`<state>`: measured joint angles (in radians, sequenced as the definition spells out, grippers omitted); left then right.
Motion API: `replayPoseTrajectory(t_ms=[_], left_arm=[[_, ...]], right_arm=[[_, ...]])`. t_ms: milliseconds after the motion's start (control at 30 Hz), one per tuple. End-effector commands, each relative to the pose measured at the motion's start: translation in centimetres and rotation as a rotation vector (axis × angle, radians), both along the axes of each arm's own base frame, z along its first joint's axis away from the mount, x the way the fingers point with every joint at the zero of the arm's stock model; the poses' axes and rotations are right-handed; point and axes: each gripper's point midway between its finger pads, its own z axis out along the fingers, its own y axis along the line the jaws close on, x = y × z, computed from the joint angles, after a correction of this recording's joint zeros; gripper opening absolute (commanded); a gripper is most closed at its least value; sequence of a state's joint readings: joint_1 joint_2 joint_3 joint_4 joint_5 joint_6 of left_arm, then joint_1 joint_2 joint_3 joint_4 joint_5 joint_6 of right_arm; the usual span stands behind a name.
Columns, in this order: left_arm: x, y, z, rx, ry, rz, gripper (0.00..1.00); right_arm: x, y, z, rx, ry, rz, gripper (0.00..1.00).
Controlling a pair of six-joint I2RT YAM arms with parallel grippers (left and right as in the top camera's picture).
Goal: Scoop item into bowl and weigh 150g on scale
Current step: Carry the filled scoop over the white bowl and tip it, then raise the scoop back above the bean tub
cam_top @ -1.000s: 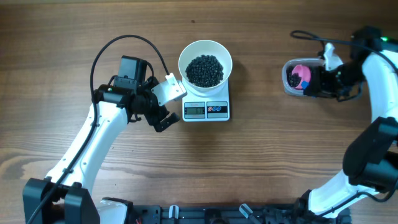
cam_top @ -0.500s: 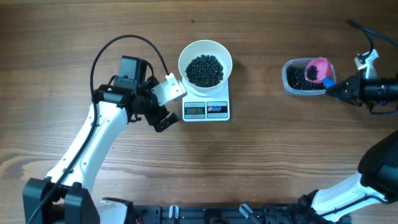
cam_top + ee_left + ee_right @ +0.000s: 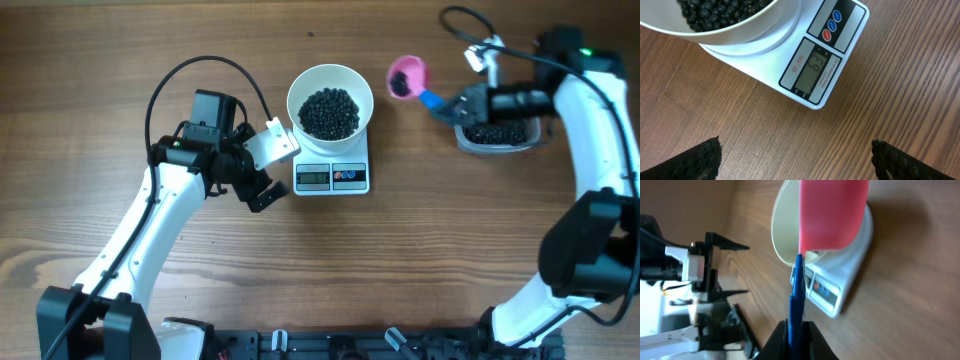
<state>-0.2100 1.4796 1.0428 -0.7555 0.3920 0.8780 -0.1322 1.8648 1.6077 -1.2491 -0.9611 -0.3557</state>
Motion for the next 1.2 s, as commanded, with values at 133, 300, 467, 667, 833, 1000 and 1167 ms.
replayPoseTrajectory(t_ms=[133,300,467,667,833,1000,1167], left_arm=[[0.1,-0.3,0.1,-0.018,0.000,-0.015,1.00],[0.1,-0.3,0.1,-0.018,0.000,-0.015,1.00],[0.1,-0.3,0.1,-0.018,0.000,-0.015,1.00],[0.1,-0.3,0.1,-0.018,0.000,-0.015,1.00],[0.1,-0.3,0.1,-0.018,0.000,-0.015,1.00],[0.1,-0.3,0.1,-0.018,0.000,-0.015,1.00],[0.1,-0.3,0.1,-0.018,0.000,-0.015,1.00]], right_arm=[[3.0,6.9,0.4,-0.303,-0.088,0.013,0.04],[3.7,9.1,-1.0,-0.618,-0.228,0.014,0.04],[4.1,10.4,-0.9,-0.916,-0.438,0.090,0.04],[4.2,11.1,-0.4,-0.988,-0.516,0.126,0.04],[4.3,10.9,-0.4,-0.930,-0.478,0.094,0.04],[4.6,8.6,2.4,-0.755,-0.433,0.002,0.04],[4.1,-0.1,5.7,-0.710,-0.334,-0.210,0.04]])
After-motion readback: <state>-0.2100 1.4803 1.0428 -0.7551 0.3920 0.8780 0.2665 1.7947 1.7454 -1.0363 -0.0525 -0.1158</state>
